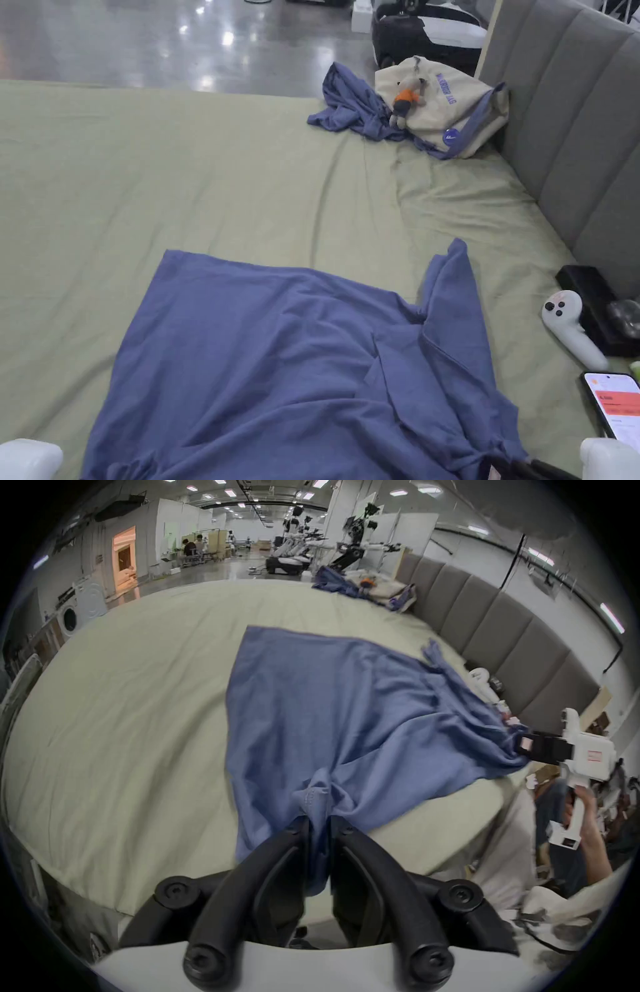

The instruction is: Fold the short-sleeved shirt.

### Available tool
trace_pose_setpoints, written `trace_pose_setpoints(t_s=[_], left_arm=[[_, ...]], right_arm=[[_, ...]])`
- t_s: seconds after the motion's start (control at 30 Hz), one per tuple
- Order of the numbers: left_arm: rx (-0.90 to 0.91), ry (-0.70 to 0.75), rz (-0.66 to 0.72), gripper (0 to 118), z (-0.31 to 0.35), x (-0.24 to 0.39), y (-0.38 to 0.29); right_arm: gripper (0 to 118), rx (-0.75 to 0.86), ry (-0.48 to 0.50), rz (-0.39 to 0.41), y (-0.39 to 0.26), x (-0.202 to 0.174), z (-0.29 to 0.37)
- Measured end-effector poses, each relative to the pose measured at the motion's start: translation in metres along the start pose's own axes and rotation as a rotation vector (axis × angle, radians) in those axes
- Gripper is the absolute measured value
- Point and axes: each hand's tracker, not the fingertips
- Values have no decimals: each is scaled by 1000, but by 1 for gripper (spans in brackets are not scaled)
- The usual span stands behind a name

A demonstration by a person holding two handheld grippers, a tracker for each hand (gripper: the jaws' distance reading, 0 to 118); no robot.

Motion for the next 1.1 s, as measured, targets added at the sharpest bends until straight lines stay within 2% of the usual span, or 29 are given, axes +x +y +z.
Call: trace_pose_setpoints(t_s=[0.03,0.07,0.13,0.2,0.23,0.27,0.3,0.33,0.37,0.4,0.43,0.5,0.53,0.67,0.73,0.77,0.83,0.87,0.93,1.03,1.07,1.1], left_arm=[[-10,35,11,49,-8,0,-1],[8,56,30,67,-9,-2,-3],[132,88,64,70,13,1,-8],[278,149,67,70,47,3,-11],[355,200,60,69,72,10,-12],[426,210,67,63,94,13,-14],[480,191,72,24,113,16,-15],[509,162,70,1,127,16,-11],[466,151,57,1,136,15,0],[485,161,63,1,139,15,5],[459,108,38,1,135,4,18],[381,-6,34,1,111,-16,57],[354,-35,30,1,91,-27,82],[123,-67,4,1,-22,-59,207],[-4,-10,5,1,-92,-78,260],[-20,51,-5,5,-122,-81,279],[-100,145,-29,69,-167,-76,308],[-121,181,-1,78,-190,-79,317],[-114,210,50,77,-217,-83,320],[-219,132,101,77,-245,-78,309],[-220,173,57,77,-245,-68,306],[-184,218,-25,68,-242,-66,310]], right_arm=[[60,3,-19,10,-5,0,-2],[72,3,-18,-7,-6,-4,1],[72,58,42,-111,-6,0,18],[70,168,-7,-106,2,-6,54],[58,252,-25,-80,8,-12,80],[26,300,-19,-67,14,-17,103],[4,343,-15,-60,19,-23,123],[4,404,-15,-48,24,-33,144],[4,479,-29,-39,27,-40,162],[4,467,2,-23,34,-42,174],[4,479,39,2,40,-47,184],[4,541,-13,36,44,-55,196],[4,530,28,48,48,-55,200],[4,543,31,50,49,-61,199],[4,528,8,44,50,-61,192],[4,511,4,35,50,-58,189],[4,488,-5,3,50,-51,183],[4,474,-16,-17,49,-46,180],[4,452,-44,-34,49,-39,176],[4,423,-89,-62,47,-27,172],[4,412,-87,-73,47,-22,170],[4,408,-86,-79,47,-18,168]])
